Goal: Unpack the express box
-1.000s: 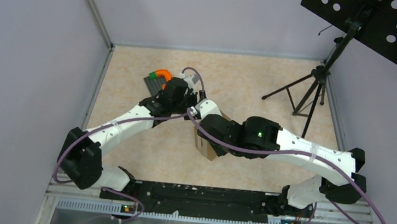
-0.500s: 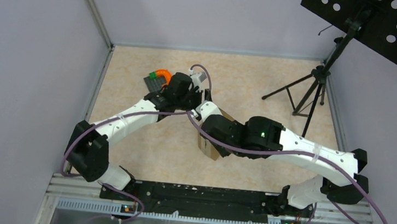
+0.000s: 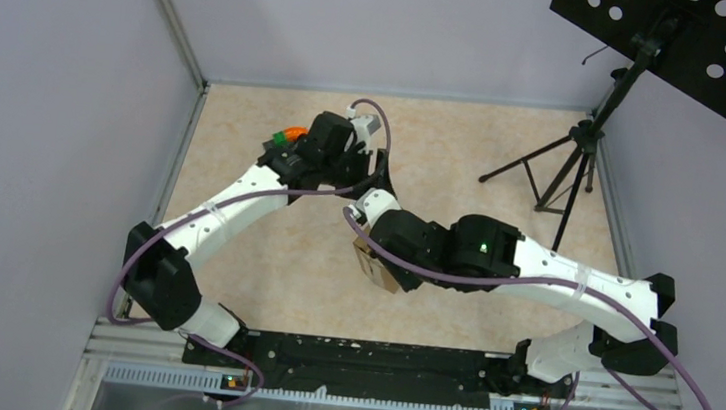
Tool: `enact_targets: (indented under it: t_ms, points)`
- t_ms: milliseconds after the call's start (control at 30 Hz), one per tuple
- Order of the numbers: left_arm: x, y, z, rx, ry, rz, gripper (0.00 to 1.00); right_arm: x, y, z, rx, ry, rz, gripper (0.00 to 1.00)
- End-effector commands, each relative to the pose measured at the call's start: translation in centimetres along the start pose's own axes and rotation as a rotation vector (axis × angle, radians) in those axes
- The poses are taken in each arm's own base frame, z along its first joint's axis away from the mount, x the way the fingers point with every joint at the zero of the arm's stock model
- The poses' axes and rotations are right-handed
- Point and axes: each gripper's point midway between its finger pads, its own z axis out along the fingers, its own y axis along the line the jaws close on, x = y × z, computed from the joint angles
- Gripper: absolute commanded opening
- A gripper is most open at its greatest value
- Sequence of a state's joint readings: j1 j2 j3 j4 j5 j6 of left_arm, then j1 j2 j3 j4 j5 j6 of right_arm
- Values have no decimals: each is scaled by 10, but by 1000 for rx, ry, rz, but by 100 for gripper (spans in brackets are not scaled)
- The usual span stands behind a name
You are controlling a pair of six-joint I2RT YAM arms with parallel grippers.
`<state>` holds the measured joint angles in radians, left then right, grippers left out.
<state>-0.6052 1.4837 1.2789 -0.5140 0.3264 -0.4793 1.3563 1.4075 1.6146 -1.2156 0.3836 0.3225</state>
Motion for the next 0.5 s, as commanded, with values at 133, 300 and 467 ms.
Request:
enact_targets:
  t_ms: [133,300,467]
  points:
    - [-36,-55,-24,199,-52,79,77,3,-1,-3,-36,15,30,0]
    - [-20,-78,-23,368,20,39,77,3,-6,-5,-19,13,45,0]
    - [-1,-93,-23,513,84,-4,77,3,-11,-6,-7,11,54,0]
